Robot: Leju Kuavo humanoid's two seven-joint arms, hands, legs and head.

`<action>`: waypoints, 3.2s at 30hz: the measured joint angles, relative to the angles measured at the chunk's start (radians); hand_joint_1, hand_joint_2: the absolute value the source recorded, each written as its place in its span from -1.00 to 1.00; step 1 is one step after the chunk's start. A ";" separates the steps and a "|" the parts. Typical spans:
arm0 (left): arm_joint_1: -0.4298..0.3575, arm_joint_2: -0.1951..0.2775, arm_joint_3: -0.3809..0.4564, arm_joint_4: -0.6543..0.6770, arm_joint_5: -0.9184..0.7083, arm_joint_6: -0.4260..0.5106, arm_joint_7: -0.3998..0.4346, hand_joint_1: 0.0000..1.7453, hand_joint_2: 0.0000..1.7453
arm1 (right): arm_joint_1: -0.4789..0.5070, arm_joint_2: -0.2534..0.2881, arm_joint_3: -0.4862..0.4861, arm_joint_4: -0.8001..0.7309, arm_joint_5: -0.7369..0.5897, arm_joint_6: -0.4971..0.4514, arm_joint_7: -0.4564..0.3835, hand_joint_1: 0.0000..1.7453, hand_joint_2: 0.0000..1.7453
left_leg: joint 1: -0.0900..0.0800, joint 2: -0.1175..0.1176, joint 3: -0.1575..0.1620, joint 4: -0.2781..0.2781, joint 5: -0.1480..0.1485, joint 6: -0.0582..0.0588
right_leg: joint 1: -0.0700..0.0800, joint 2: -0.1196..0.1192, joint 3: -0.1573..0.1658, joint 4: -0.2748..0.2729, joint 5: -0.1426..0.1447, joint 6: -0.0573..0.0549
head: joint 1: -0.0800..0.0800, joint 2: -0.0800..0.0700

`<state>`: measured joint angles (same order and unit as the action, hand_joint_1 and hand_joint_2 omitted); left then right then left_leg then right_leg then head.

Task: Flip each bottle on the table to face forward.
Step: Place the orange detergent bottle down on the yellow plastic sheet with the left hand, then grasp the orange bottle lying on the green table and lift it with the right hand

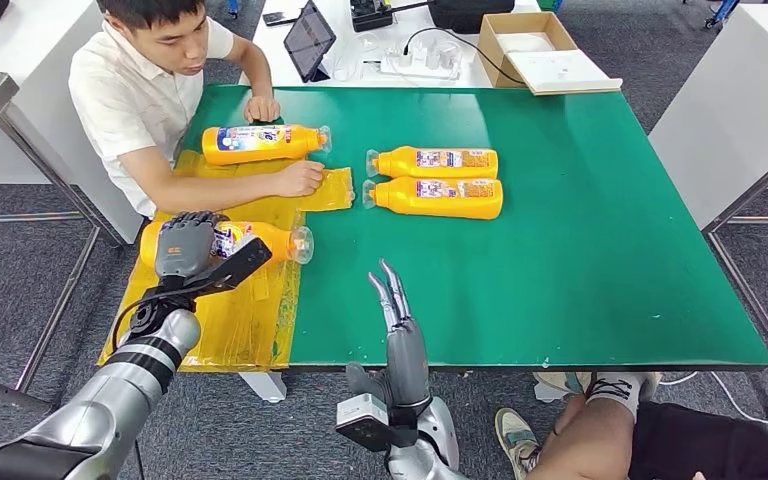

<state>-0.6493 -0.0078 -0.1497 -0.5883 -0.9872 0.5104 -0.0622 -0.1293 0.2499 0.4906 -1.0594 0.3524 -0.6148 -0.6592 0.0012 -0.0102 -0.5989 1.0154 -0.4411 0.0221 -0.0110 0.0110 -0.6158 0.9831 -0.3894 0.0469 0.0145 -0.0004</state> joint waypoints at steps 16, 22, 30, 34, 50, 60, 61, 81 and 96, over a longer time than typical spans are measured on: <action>-0.043 0.005 -0.004 0.099 0.003 -0.296 0.019 1.00 1.00 | 0.002 0.000 -0.013 0.011 -0.025 0.004 -0.006 -1.00 -1.00 | 0.000 0.000 0.000 0.000 0.000 0.000 | 0.000 0.000 0.000 0.000 0.000 0.000 | 0.000 0.000; -0.045 0.007 -0.007 0.117 0.026 -0.333 0.003 0.21 1.00 | 0.002 0.000 -0.023 0.035 -0.036 -0.001 -0.007 -1.00 -1.00 | 0.000 0.000 0.001 0.000 0.000 0.000 | 0.000 0.000 0.001 0.000 0.000 0.000 | 0.000 0.000; -0.049 0.011 -0.001 0.122 0.155 -0.451 -0.104 -1.00 1.00 | 0.002 -0.001 -0.027 0.053 -0.067 -0.008 -0.007 -1.00 -1.00 | 0.000 -0.003 0.004 0.000 0.000 0.000 | 0.000 -0.001 0.004 0.000 0.000 0.000 | -0.001 0.000; -0.049 0.012 0.010 0.121 0.200 -0.497 -0.144 -1.00 1.00 | 0.002 -0.002 -0.027 0.055 -0.077 -0.010 -0.007 -1.00 -1.00 | 0.000 -0.007 0.005 0.000 0.000 0.000 | 0.000 -0.005 0.007 0.000 -0.001 -0.001 | 0.000 0.000; 0.014 -0.006 0.066 0.047 0.476 -0.653 -0.327 -1.00 1.00 | 0.001 -0.023 0.002 0.062 -0.124 -0.019 -0.007 -1.00 -1.00 | 0.000 -0.006 0.005 0.000 0.001 -0.001 | 0.000 -0.005 0.007 0.000 0.000 0.000 | 0.000 0.000; 0.193 -0.073 0.065 -0.334 0.862 -0.413 -0.462 -1.00 1.00 | 0.001 -0.025 0.012 0.070 -0.099 -0.019 -0.007 -1.00 -1.00 | 0.000 -0.006 0.001 0.000 0.001 -0.001 | 0.000 -0.005 0.003 0.000 0.000 0.000 | 0.000 0.000; 0.211 -0.082 0.063 -0.390 0.899 -0.396 -0.470 -1.00 1.00 | 0.001 -0.024 0.012 0.071 -0.095 -0.019 -0.007 -1.00 -1.00 | 0.000 -0.006 0.000 0.000 0.001 -0.001 | 0.000 -0.005 0.002 0.000 0.000 0.000 | 0.000 0.000; 0.429 -0.130 0.004 -0.902 1.049 -0.312 -0.525 -1.00 1.00 | -0.016 -0.143 -0.229 -0.013 0.408 -0.021 0.112 -1.00 1.00 | -0.003 -0.006 0.000 0.000 0.001 0.000 | -0.003 -0.005 0.002 -0.001 0.000 0.000 | 0.000 0.000; 0.474 -0.143 -0.019 -0.900 1.045 -0.315 -0.551 -1.00 1.00 | -0.234 -0.294 -0.430 0.258 0.540 -0.021 0.191 -1.00 1.00 | -0.003 -0.005 0.000 0.000 0.001 0.000 | -0.003 -0.005 0.001 -0.001 0.001 0.002 | -0.001 0.000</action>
<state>-0.1754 -0.1510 -0.1684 -1.4882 0.0579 0.1958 -0.6136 -0.3630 -0.0444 0.0606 -0.8015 0.8927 -0.6355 -0.4678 -0.0022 -0.0156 -0.5989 1.0156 -0.4402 0.0224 -0.0137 0.0064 -0.6145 0.9822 -0.3883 0.0484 0.0137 -0.0004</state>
